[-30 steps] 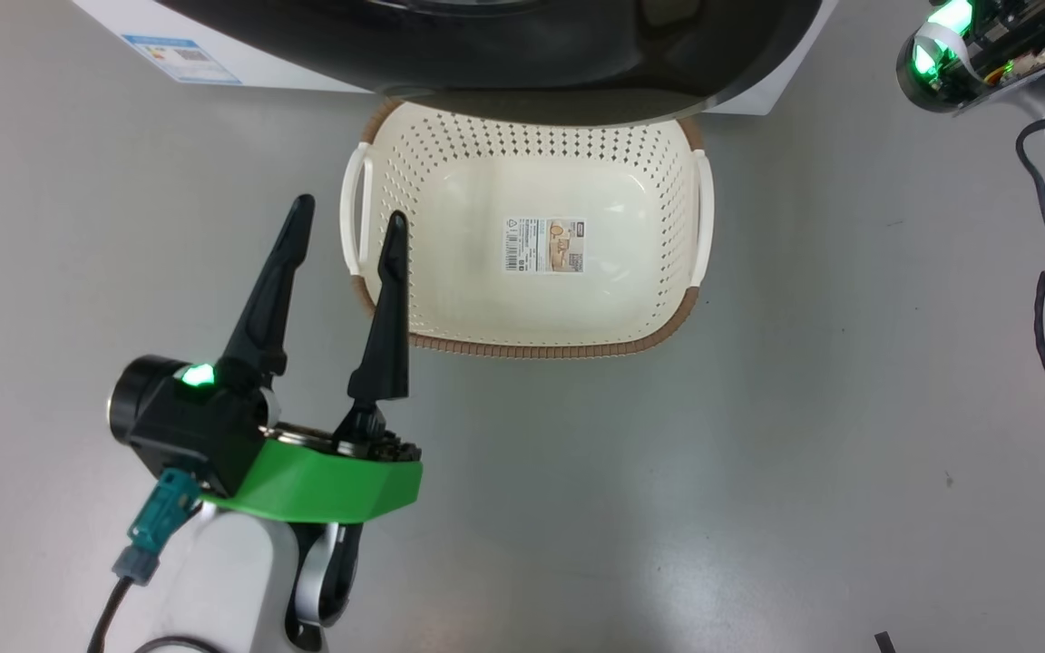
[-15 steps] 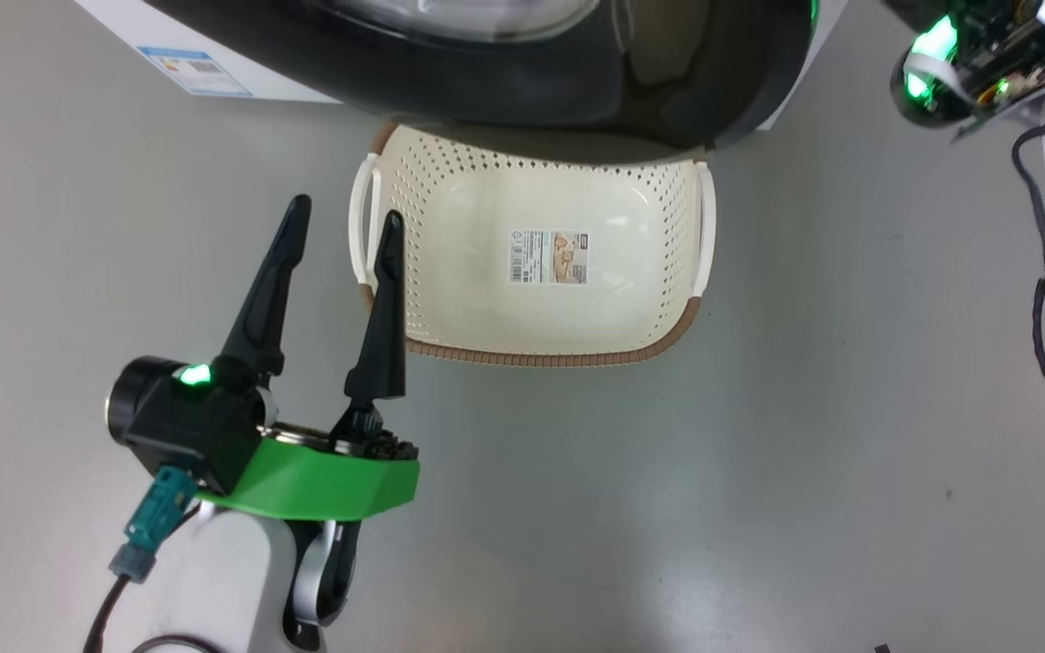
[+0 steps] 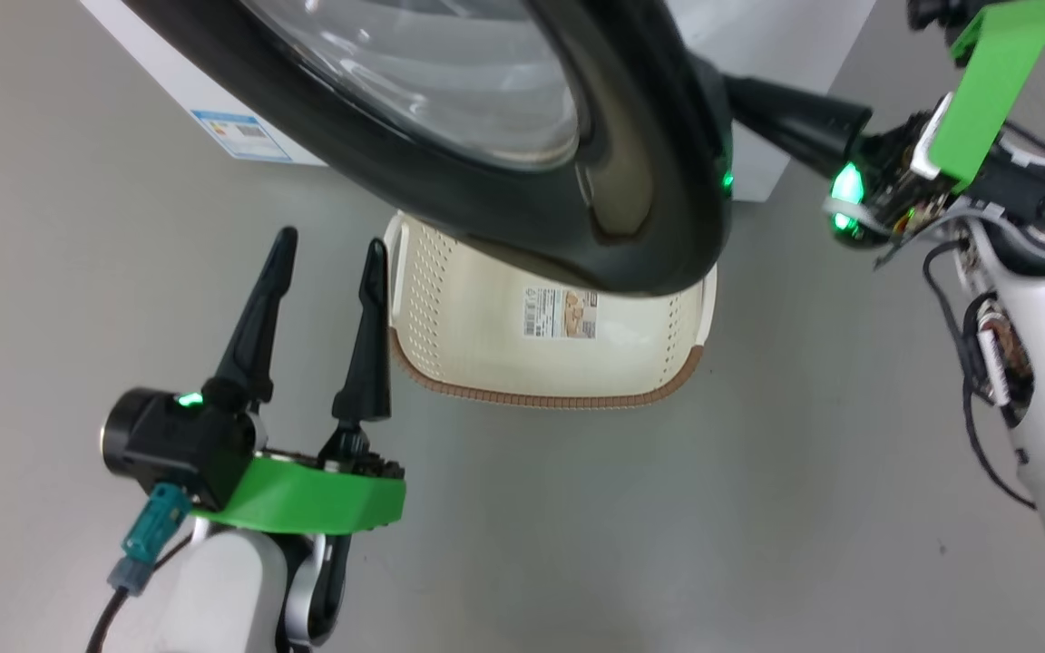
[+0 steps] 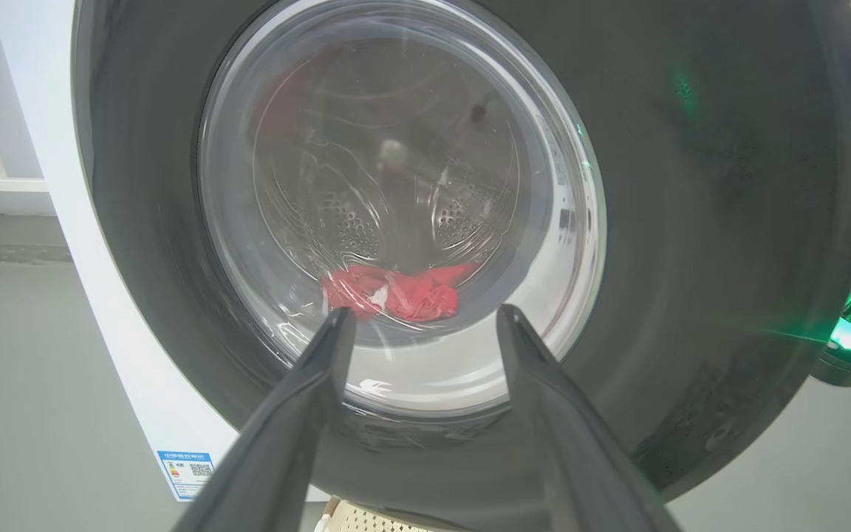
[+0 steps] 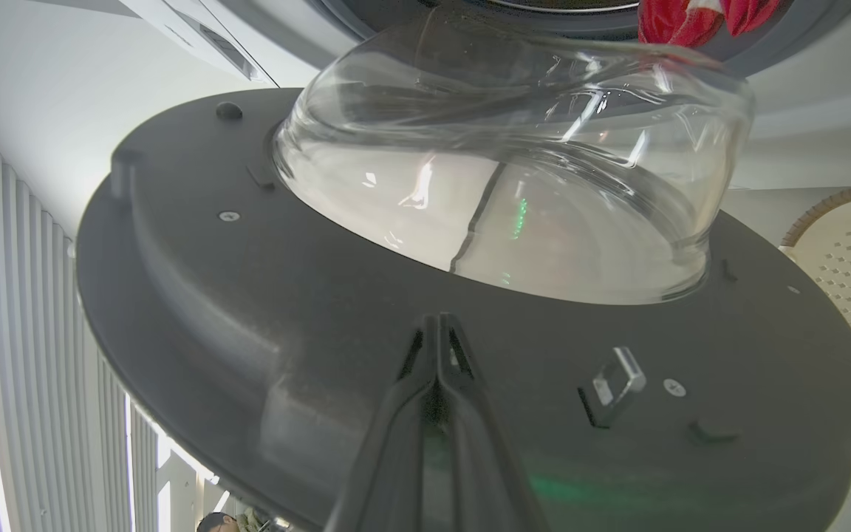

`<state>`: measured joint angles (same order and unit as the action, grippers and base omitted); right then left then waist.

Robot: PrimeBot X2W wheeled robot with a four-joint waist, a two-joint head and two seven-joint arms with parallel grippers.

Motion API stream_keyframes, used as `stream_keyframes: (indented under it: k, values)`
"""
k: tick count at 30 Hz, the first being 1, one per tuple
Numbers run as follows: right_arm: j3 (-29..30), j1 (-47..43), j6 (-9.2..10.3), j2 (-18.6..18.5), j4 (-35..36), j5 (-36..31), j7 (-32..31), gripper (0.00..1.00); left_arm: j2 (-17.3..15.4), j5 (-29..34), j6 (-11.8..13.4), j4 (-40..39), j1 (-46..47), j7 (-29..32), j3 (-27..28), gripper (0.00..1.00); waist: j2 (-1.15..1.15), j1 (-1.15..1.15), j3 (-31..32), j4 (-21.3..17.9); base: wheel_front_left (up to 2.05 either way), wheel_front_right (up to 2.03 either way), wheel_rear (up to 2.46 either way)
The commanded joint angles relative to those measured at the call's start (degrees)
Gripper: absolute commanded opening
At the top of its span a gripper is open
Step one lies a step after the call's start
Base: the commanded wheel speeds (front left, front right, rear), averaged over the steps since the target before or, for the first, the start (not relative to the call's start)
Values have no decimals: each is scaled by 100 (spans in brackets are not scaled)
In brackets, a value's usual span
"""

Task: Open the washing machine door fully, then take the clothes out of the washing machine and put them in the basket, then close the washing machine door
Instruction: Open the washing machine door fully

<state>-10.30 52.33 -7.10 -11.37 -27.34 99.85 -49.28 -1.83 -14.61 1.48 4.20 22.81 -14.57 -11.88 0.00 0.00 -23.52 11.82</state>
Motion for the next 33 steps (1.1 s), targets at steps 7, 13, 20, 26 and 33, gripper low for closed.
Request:
stream_keyframes:
  k: [7, 13, 20, 26, 33]
  values:
    - [-195, -508, -39, 257, 215, -197, -190, 0, -105, 63, -40, -26, -305, -43, 259, 100, 0, 0, 543, 191, 0, 0, 0]
    - [-255, -829, -39, 384, 218, -252, -337, 0, -105, 75, -63, 51, -493, -43, 330, 100, 0, 0, 873, 312, 0, 0, 0]
    - [-403, -1113, -39, 540, 236, -356, -474, 0, -105, 72, -86, 106, -612, -43, 378, 100, 0, 0, 1176, 466, 0, 0, 0]
    - [-575, -1319, -39, 651, 180, -482, -524, 0, -105, 88, -110, 169, -695, -43, 364, 100, 0, 0, 1417, 599, 0, 0, 0]
    - [-772, -1484, -39, 772, 100, -525, -505, 0, -105, 81, -147, 253, -769, -43, 349, 100, 0, 0, 1675, 826, 0, 0, 0]
